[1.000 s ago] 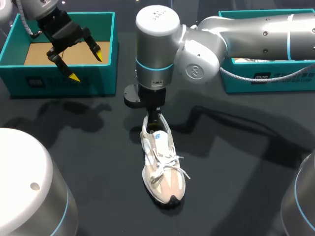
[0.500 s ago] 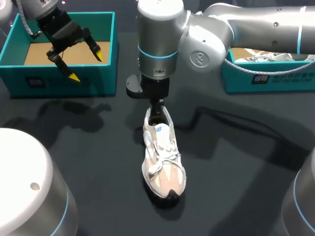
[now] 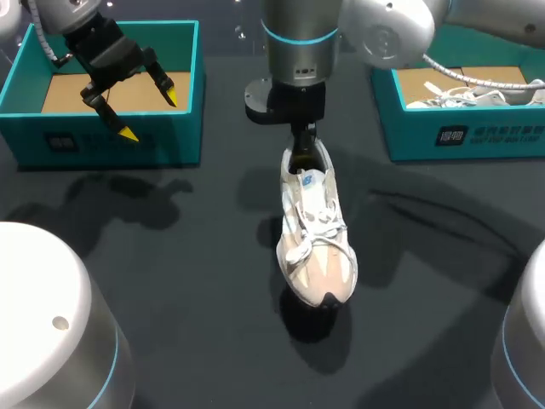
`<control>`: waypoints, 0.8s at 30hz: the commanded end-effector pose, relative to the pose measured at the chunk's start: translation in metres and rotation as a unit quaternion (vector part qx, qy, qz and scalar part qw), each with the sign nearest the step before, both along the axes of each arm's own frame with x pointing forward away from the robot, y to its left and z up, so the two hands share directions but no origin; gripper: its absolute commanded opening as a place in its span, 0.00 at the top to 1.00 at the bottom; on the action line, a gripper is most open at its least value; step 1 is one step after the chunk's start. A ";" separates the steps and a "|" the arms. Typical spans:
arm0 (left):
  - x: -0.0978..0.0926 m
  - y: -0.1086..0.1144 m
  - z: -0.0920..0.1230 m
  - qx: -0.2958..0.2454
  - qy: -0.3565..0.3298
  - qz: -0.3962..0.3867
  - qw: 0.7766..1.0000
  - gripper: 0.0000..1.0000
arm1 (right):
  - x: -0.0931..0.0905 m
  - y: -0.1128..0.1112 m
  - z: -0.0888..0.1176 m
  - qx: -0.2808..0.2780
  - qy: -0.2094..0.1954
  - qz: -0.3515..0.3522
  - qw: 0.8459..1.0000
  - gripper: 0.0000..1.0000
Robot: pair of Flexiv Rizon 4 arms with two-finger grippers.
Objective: Take the shoe out of the shoebox, open the shoe tongue, remove and reinsert the insole, then place the shoe into the shoebox
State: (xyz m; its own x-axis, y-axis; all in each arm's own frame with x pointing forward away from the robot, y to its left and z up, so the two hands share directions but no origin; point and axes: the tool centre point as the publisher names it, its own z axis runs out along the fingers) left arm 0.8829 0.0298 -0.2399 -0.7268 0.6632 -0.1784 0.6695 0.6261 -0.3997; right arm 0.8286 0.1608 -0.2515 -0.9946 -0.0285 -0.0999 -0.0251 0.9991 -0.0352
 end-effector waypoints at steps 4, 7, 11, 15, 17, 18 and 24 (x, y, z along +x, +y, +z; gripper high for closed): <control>0.000 0.000 0.000 0.001 0.000 0.000 1.000 0.00 | -0.010 -0.008 0.043 0.005 -0.005 0.001 1.000 1.00; 0.000 0.000 0.000 0.001 0.000 0.000 1.000 0.00 | -0.010 -0.008 0.043 0.005 -0.005 0.001 1.000 1.00; 0.000 0.000 0.000 0.001 0.000 0.000 1.000 0.00 | -0.010 -0.008 0.043 0.005 -0.005 0.001 1.000 1.00; 0.000 0.000 0.000 0.001 0.000 0.000 1.000 0.00 | -0.006 -0.014 0.056 -0.005 -0.013 -0.025 1.000 1.00; 0.000 0.000 0.000 0.001 0.000 0.000 1.000 0.00 | 0.000 -0.025 0.070 -0.010 -0.020 -0.046 0.999 1.00; 0.000 0.000 0.000 0.001 0.000 0.000 1.000 0.00 | 0.003 -0.030 0.077 -0.014 -0.022 -0.050 0.998 1.00; 0.000 0.000 0.000 0.001 0.000 0.000 1.000 0.00 | 0.031 -0.062 0.112 -0.024 -0.034 -0.057 0.998 1.00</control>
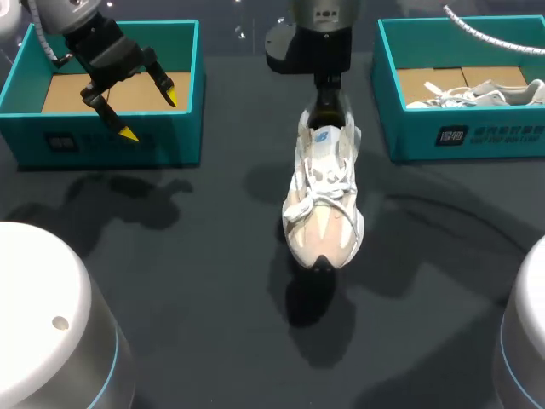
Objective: Take the shoe out of the shoebox, open the shoe tongue, remove and reinsert the insole, then place the shoe into the shoebox
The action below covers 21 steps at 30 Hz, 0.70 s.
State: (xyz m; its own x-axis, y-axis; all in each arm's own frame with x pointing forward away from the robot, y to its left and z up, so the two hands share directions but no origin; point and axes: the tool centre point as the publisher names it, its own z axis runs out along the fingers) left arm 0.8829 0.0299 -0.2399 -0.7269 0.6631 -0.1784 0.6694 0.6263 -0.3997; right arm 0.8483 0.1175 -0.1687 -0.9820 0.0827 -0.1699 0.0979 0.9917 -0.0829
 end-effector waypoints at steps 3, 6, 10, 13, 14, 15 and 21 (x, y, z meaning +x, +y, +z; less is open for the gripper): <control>0.000 0.000 0.000 0.001 0.000 0.000 1.000 0.00 | 0.029 -0.035 0.042 -0.017 -0.002 0.011 1.000 1.00; 0.000 0.000 0.000 0.001 0.000 0.000 1.000 0.00 | 0.048 -0.055 0.055 -0.026 -0.003 0.016 1.000 1.00; 0.000 0.000 0.000 0.001 0.000 0.000 1.000 0.00 | 0.074 -0.082 0.071 -0.034 -0.006 0.022 0.999 1.00; 0.000 0.000 0.000 0.001 0.000 0.000 1.000 0.00 | 0.092 -0.098 0.072 -0.059 0.025 -0.015 0.998 1.00; 0.000 0.000 0.000 0.001 0.000 0.000 1.000 0.00 | 0.092 -0.098 0.072 -0.059 0.025 -0.015 0.998 1.00; 0.000 0.000 0.000 0.001 0.000 0.000 1.000 0.00 | 0.092 -0.098 0.072 -0.059 0.025 -0.015 0.998 1.00; 0.000 0.000 0.000 0.001 0.000 0.000 1.000 0.00 | 0.092 -0.098 0.072 -0.059 0.025 -0.015 0.998 1.00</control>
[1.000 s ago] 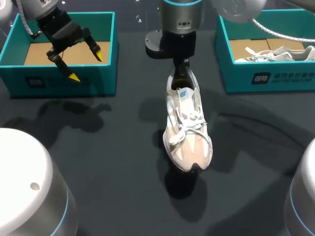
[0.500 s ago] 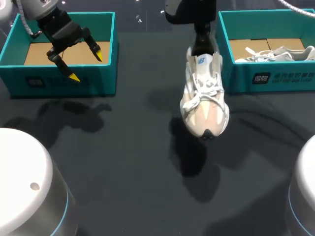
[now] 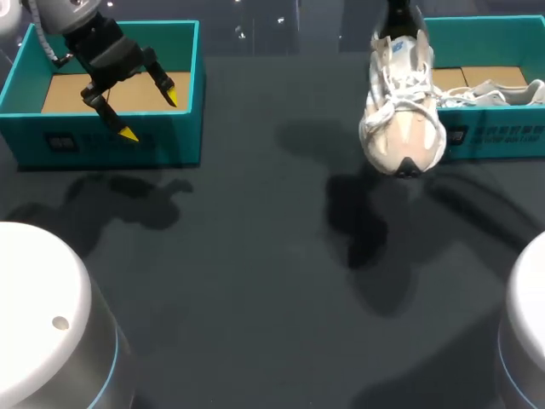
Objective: Take the shoe out of the shoebox, open the shoe tongue, remove and reinsert the insole, then place the shoe into the shoebox
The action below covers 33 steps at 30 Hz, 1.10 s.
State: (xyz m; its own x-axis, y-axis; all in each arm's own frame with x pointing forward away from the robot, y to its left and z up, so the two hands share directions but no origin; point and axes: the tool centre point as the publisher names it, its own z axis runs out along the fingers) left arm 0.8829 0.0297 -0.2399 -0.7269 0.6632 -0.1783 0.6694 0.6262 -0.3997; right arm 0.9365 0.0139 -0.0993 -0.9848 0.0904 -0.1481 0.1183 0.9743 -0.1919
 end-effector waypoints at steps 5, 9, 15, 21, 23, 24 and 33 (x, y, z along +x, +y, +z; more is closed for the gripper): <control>0.000 0.000 0.000 0.001 0.000 0.000 1.000 0.00 | 0.004 0.005 0.003 -0.005 0.009 -0.003 1.000 1.00; 0.000 0.000 0.000 0.001 0.000 0.000 1.000 0.00 | 0.004 0.005 0.003 -0.005 0.009 -0.003 1.000 1.00; 0.000 0.000 0.000 0.001 0.000 0.000 1.000 0.00 | 0.027 -0.039 0.013 -0.010 -0.006 -0.004 1.000 1.00; 0.000 0.000 0.000 0.001 0.000 0.000 1.000 0.00 | 0.064 -0.091 0.022 -0.030 -0.011 0.022 0.999 1.00; 0.000 0.000 0.000 0.001 0.000 0.000 1.000 0.00 | 0.078 -0.109 0.024 -0.029 -0.013 0.028 0.999 1.00; 0.000 0.000 0.000 0.001 0.000 0.000 1.000 0.00 | 0.085 -0.119 0.024 -0.028 -0.015 0.031 0.999 1.00; 0.000 0.000 0.000 0.001 0.000 0.000 1.000 0.00 | 0.151 -0.202 0.027 -0.036 -0.017 0.051 0.998 1.00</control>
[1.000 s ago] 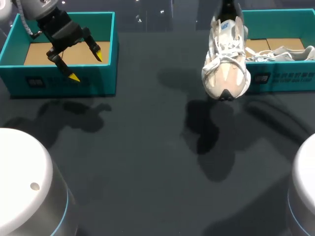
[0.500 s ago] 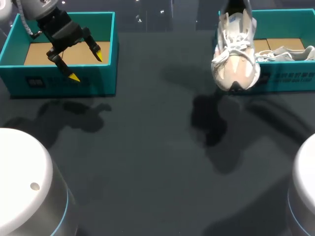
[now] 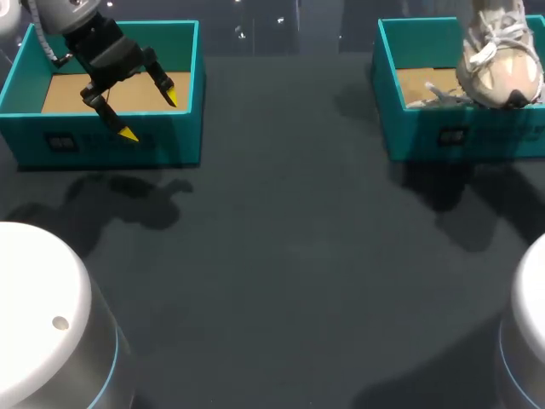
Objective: Take the shoe out of the shoebox, open the shoe tongue, remove and reinsert the insole, then place the shoe into the shoebox
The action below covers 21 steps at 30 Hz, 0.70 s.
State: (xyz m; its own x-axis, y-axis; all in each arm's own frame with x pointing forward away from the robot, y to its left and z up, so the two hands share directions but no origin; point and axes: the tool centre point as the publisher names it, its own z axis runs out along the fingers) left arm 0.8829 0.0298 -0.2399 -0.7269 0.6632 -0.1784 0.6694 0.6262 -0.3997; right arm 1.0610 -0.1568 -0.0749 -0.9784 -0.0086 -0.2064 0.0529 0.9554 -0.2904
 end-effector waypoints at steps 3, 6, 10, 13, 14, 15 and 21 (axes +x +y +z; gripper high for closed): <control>0.000 0.000 0.000 0.001 0.000 0.000 1.000 0.00 | 0.047 -0.053 0.003 0.015 0.013 0.023 1.000 1.00; 0.000 0.000 0.000 0.001 0.000 0.000 1.000 0.00 | 0.063 -0.072 0.000 0.017 0.011 0.032 0.999 1.00; 0.000 0.000 0.000 0.001 0.000 0.000 1.000 0.00 | 0.082 -0.089 -0.009 0.024 0.012 0.042 0.999 1.00; 0.000 0.000 0.000 0.001 0.000 0.000 1.000 0.00 | 0.089 -0.098 -0.017 0.036 0.017 0.044 0.998 1.00; 0.000 0.000 0.000 0.001 0.000 0.000 1.000 0.00 | 0.091 -0.100 -0.020 0.045 0.017 0.044 0.998 1.00; 0.000 0.000 0.000 0.001 0.000 0.000 1.000 0.00 | 0.092 -0.102 -0.023 0.045 0.018 0.043 0.998 1.00; 0.000 0.000 0.000 0.001 0.000 0.000 1.000 0.00 | 0.096 -0.114 -0.035 0.066 0.009 0.003 0.998 1.00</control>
